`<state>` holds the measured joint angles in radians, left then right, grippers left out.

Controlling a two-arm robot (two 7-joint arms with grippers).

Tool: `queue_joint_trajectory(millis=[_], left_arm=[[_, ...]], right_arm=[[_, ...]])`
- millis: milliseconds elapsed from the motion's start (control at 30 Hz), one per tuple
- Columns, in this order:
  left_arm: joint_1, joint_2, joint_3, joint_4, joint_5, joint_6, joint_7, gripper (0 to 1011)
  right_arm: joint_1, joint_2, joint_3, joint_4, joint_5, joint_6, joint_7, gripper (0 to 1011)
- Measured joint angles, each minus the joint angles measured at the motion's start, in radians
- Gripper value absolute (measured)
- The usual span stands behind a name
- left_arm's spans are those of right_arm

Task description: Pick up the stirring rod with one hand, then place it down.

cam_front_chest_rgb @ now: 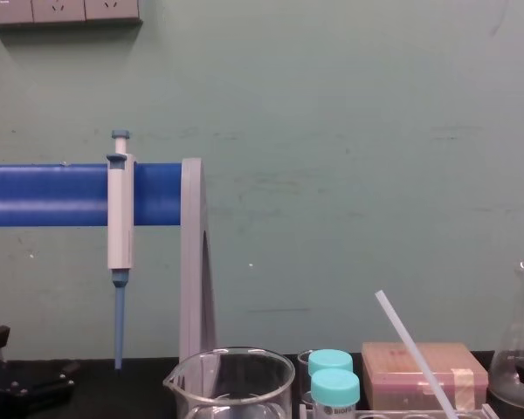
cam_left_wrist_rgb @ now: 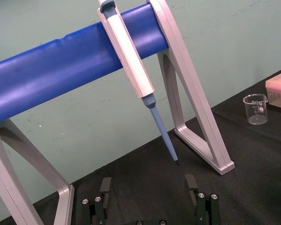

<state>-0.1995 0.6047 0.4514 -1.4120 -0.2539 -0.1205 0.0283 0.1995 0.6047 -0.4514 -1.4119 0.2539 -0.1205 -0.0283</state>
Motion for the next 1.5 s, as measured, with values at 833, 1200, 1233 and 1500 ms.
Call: queue_joint_trajectory(millis=[833,1200,1233,1500], left_arm=[[0.000,0.000,0.000,0.000,0.000,0.000,0.000,1000],[0.000,0.000,0.000,0.000,0.000,0.000,0.000,1000],[0.000,0.000,0.000,0.000,0.000,0.000,0.000,1000],[0.000,0.000,0.000,0.000,0.000,0.000,0.000,1000]], right_arm=[[0.000,0.000,0.000,0.000,0.000,0.000,0.000,1000],[0.000,0.000,0.000,0.000,0.000,0.000,0.000,1000],[0.000,0.000,0.000,0.000,0.000,0.000,0.000,1000],[0.000,0.000,0.000,0.000,0.000,0.000,0.000,1000]])
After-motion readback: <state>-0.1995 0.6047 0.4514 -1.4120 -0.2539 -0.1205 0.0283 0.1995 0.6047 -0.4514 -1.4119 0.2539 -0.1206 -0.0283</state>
